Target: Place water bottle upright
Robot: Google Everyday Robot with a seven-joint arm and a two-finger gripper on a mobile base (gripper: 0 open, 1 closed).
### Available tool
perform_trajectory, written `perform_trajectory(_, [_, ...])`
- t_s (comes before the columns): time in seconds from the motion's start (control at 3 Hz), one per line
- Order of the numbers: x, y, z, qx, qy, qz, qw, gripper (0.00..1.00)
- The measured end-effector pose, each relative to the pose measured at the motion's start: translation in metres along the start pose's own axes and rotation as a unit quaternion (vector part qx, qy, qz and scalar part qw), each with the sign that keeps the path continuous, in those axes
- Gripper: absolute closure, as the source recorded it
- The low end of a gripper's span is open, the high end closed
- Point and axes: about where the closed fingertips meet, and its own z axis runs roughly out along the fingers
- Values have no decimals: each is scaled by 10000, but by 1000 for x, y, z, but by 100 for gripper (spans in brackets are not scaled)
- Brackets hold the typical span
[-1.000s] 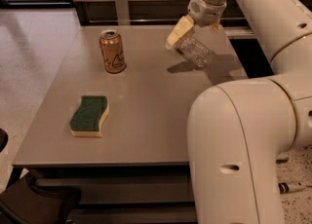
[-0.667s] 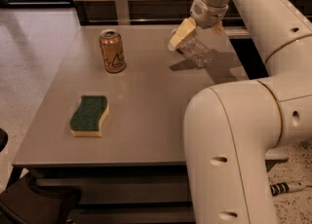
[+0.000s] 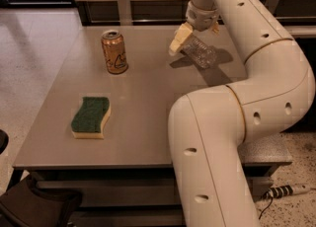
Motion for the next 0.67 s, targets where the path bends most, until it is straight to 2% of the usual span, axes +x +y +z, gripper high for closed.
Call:
perform_trajectory(0.33, [-13, -5, 5, 83, -209, -10, 9997, 25])
perform_trajectory(0.67, [-18, -6, 9, 107, -279, -13, 9996, 47])
